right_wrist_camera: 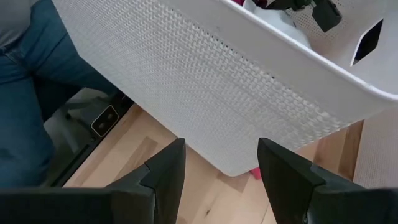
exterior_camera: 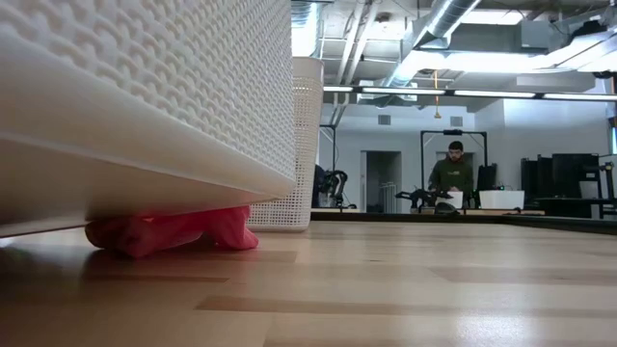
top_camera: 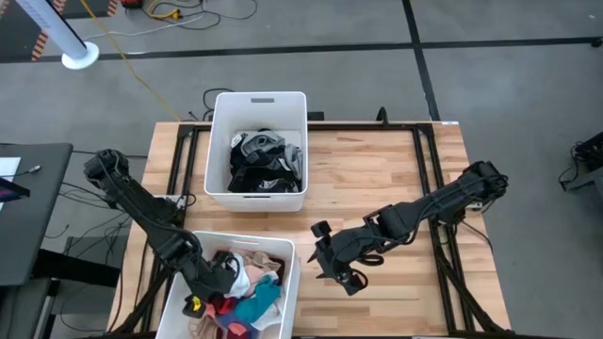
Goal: Sort clothes
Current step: Put the red sock into the bottom white laundry bin, then return to Home Position
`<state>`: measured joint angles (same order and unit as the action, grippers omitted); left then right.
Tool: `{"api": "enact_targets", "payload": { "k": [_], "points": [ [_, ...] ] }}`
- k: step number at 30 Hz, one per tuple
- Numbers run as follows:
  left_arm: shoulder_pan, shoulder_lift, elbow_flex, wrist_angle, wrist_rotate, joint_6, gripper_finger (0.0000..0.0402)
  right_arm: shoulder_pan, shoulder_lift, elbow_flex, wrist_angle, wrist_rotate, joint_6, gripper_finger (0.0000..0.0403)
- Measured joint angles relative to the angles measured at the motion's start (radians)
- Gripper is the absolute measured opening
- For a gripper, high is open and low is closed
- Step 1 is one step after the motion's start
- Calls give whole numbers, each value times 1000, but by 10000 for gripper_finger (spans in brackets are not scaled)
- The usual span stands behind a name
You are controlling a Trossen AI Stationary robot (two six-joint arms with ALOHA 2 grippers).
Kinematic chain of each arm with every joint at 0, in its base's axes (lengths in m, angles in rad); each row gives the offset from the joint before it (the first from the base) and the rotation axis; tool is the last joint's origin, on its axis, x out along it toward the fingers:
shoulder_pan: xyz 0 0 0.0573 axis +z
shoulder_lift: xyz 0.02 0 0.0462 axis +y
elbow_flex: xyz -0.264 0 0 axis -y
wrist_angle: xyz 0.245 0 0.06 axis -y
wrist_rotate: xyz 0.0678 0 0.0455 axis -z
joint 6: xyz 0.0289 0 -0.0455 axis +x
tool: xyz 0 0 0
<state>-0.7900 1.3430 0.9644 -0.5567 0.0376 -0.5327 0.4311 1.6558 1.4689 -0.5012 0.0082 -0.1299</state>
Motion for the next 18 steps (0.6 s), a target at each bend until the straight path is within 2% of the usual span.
{"api": "enact_targets", "payload": {
  "k": [4,7,13,18],
  "points": [
    [0,0,36,-10,36,-4,179,1,0,0,-6,0,0,214],
    [-2,0,87,-37,36,3,203,1,-3,0,-9,0,0,214],
    [-19,0,213,-107,30,50,209,5,-22,0,-17,1,2,214],
    [-32,0,300,-210,-20,67,208,15,-37,0,-17,1,-1,214]
  ]
}}
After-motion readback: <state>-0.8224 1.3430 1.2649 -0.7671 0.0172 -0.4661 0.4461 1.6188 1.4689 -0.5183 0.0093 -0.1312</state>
